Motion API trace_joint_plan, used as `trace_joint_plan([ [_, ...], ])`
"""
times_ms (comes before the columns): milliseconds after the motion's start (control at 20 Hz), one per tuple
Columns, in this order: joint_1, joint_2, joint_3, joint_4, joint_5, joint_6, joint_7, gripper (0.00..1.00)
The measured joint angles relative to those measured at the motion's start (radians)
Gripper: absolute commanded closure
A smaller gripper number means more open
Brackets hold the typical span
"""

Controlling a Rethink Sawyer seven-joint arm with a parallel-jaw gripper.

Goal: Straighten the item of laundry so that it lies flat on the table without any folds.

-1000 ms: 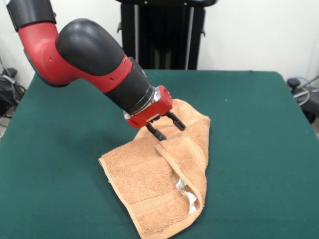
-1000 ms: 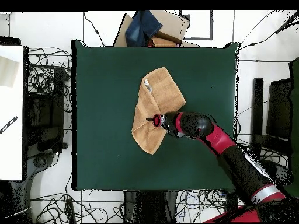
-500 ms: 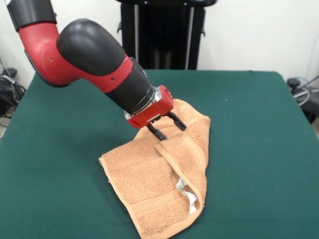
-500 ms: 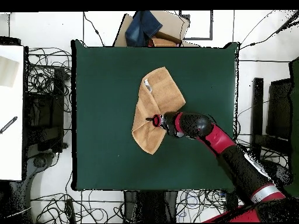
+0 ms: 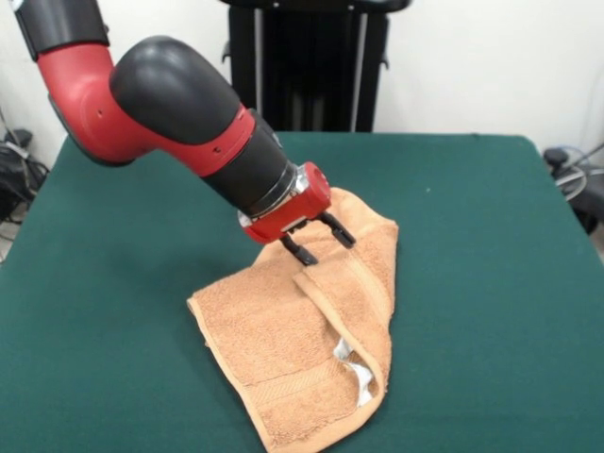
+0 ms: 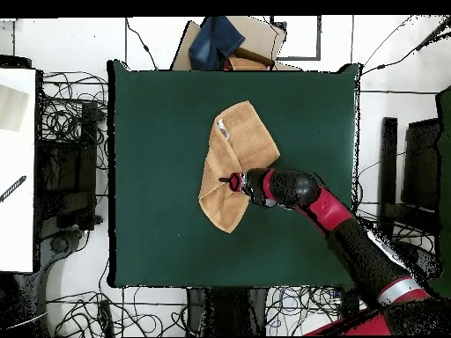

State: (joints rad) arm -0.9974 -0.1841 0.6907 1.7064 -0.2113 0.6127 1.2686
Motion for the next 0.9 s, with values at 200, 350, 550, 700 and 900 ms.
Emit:
trace_joint_plan([
  [200, 0.003, 0.001, 0.0, -0.001, 0.0, 0.0, 0.0, 0.0],
  [350, 0.008, 0.001, 0.0, -0.004, 0.0, 0.0, 0.0, 0.0],
  [550, 0.01, 0.001, 0.0, -0.004, 0.0, 0.0, 0.0, 0.0],
  [700, 0.01, 0.001, 0.0, -0.004, 0.0, 0.0, 0.0, 0.0],
  [900, 0.007, 0.002, 0.0, -0.004, 0.0, -0.013, 0.0, 0.0],
])
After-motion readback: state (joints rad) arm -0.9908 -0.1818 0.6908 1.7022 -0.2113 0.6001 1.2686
